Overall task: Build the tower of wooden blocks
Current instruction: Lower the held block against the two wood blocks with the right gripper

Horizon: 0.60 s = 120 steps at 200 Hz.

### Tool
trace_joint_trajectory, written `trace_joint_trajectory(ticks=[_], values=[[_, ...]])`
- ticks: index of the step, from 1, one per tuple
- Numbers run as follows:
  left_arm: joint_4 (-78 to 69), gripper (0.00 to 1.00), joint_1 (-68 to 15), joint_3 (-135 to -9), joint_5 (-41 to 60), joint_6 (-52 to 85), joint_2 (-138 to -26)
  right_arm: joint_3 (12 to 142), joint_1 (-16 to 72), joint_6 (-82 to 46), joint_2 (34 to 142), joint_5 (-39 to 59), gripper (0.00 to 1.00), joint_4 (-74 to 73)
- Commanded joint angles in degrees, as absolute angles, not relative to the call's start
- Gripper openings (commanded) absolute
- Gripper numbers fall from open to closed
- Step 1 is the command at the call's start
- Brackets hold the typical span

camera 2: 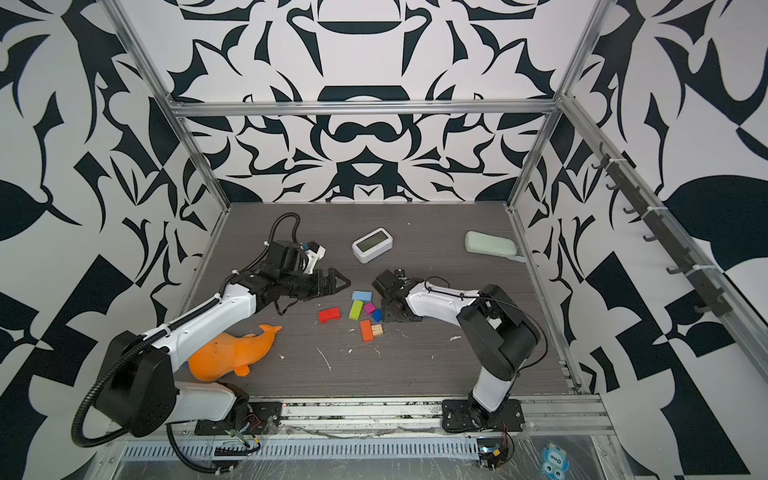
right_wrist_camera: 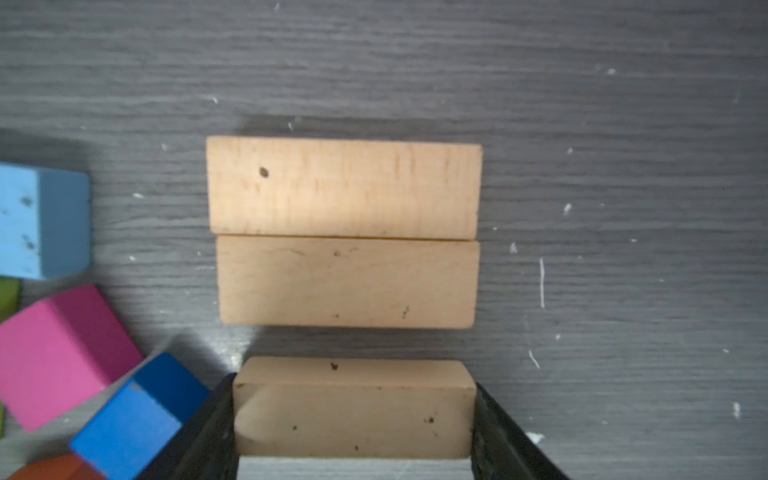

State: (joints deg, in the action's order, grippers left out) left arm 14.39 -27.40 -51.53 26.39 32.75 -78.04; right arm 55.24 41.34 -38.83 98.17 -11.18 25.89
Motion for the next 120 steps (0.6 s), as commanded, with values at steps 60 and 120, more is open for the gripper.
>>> trace_joint_trajectory(ticks=[60,120], values=[[16.2,1.00,-27.5,-52.1,26.2,31.7,-76.5,58.3,40.7,-39.0,100.6,-12.7,0.74,27.4],[16.3,1.00,-27.4,-52.1,26.0,31.6,-76.3,58.0,40.0,-39.6,100.4,-13.0,0.74,27.2]])
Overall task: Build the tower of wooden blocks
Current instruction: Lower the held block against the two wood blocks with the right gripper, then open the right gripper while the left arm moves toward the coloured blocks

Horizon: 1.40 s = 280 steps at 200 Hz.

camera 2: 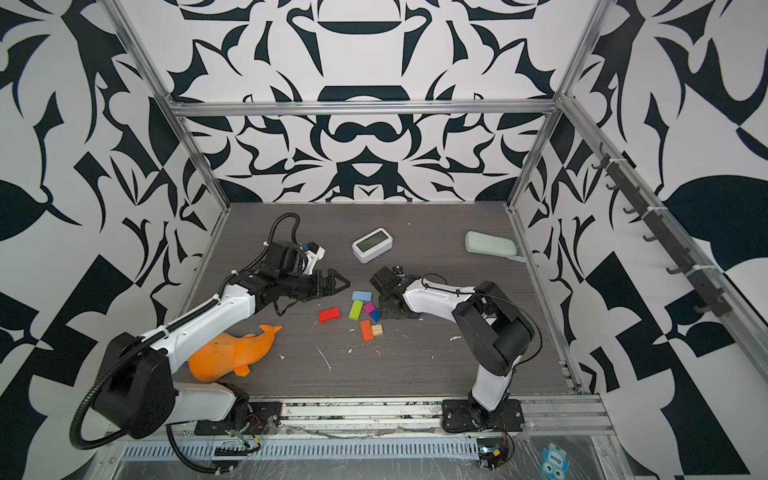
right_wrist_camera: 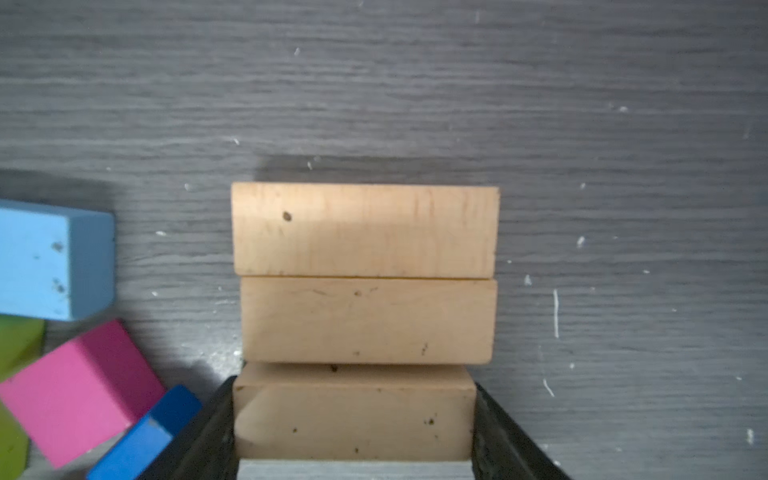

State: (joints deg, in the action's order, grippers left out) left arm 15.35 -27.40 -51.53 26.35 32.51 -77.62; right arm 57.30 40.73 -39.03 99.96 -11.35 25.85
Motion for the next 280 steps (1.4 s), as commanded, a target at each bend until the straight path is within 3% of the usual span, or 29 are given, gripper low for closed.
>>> trace_joint_trajectory(ticks=[1,208,280], values=[[16.3,1.00,-27.5,-52.1,26.0,31.6,-76.3,58.0,39.9,-39.6,100.4,-13.0,0.74,27.2],[16.9,1.00,-27.5,-51.9,25.2,31.1,-76.0,59.3,39.6,-39.3,102.0,-12.7,0.76,26.8],[17.0,0.99,-27.5,-51.9,25.1,31.1,-76.0,59.3,39.6,-39.5,101.8,-12.3,0.82,26.7]])
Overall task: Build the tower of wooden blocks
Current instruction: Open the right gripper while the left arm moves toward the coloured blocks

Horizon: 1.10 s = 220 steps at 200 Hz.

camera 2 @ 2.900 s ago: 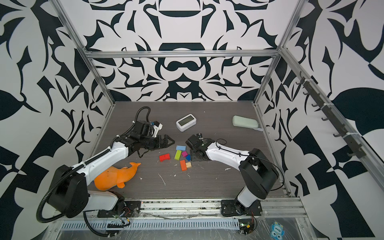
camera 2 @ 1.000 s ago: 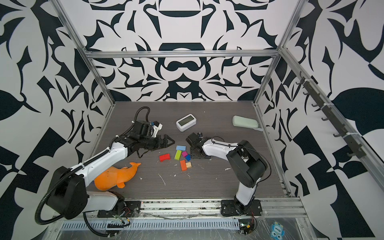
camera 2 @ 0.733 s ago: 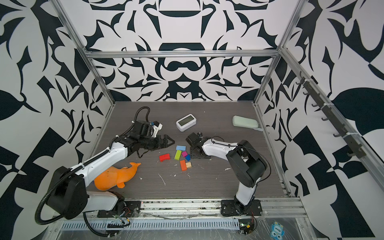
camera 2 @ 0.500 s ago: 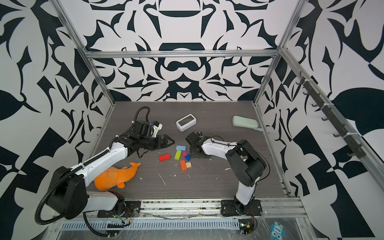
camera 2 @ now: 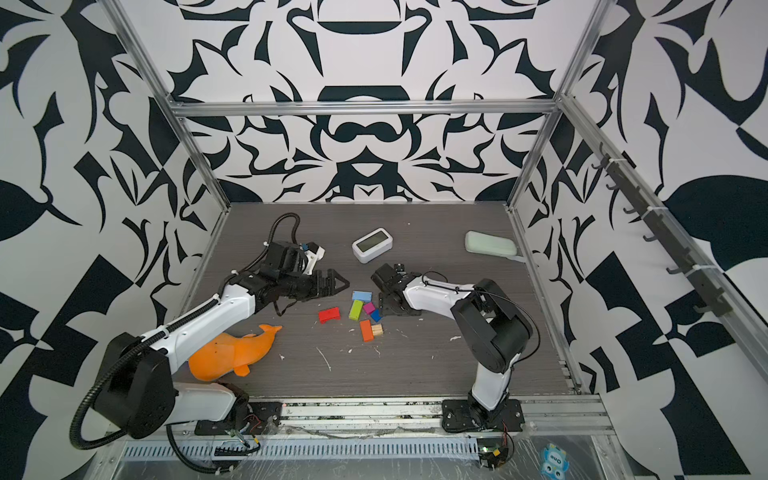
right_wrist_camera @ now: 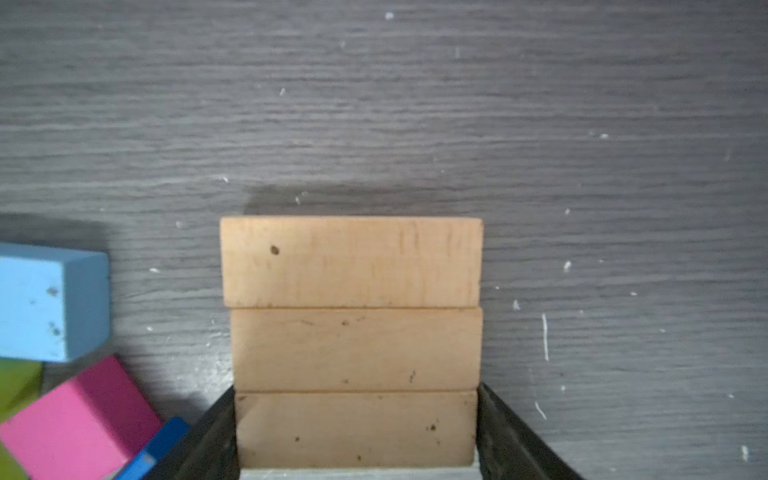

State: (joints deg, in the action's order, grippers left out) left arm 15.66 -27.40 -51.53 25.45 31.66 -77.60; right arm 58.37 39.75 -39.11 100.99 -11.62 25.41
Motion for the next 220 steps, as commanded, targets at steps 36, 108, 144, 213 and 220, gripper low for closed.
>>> trace_joint_trajectory(ticks=[36,108,144,213,220], values=[[17.0,1.00,-27.4,-51.9,25.0,31.0,-76.1,59.4,39.5,-39.6,102.0,-12.0,0.85,26.7],[18.0,0.99,-27.5,-52.1,23.8,31.1,-77.3,58.9,39.6,-38.9,100.3,-9.4,0.92,25.4],[20.1,1.00,-27.5,-53.8,21.4,30.9,-79.2,59.1,39.5,-38.0,98.2,-8.5,0.96,24.9],[27.6,0.94,-29.1,-60.7,11.3,27.4,-85.4,59.3,39.6,-36.1,90.7,-10.5,0.98,29.8],[28.2,0.94,-29.5,-61.8,10.3,27.1,-86.3,59.3,39.5,-35.8,89.9,-12.7,0.98,30.5]])
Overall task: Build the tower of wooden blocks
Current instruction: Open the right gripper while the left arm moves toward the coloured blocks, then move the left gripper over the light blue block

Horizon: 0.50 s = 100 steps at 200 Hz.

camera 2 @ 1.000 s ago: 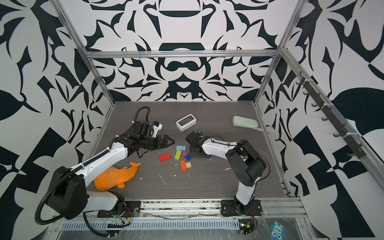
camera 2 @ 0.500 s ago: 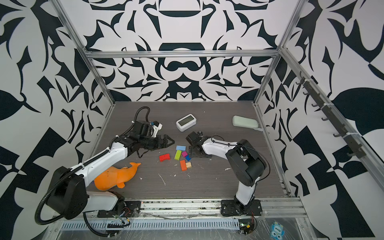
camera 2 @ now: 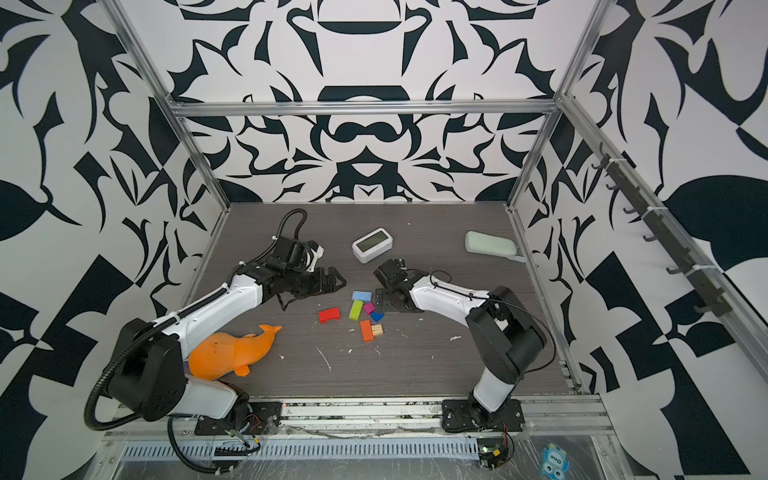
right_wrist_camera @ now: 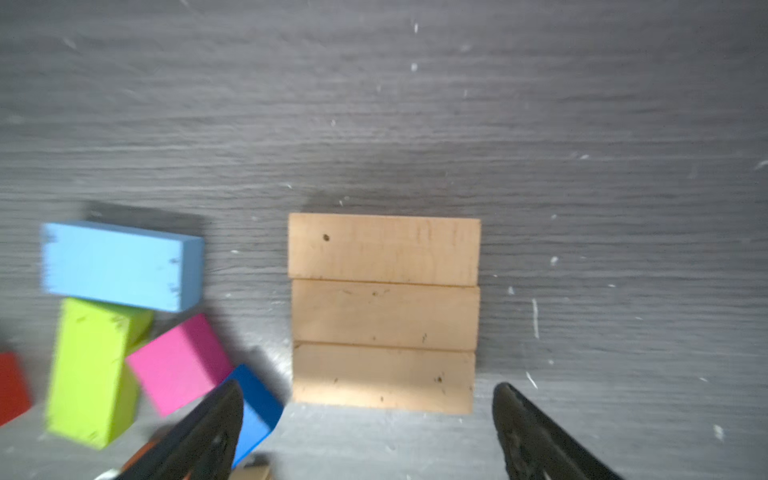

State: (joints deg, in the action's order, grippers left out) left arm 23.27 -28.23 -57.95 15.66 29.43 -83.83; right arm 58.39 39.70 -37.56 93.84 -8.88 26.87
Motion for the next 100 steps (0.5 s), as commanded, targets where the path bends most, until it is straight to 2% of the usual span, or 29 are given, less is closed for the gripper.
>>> trace_joint_trajectory(ticks=[1,100], values=[[28.3,0.94,-29.6,-61.9,10.2,27.1,-86.5,59.3,39.5,-35.8,89.8,-12.8,0.98,30.6],[36.8,0.87,-37.3,-81.1,-1.2,26.9,-107.5,55.9,38.3,-34.0,80.7,-15.9,0.98,33.3]])
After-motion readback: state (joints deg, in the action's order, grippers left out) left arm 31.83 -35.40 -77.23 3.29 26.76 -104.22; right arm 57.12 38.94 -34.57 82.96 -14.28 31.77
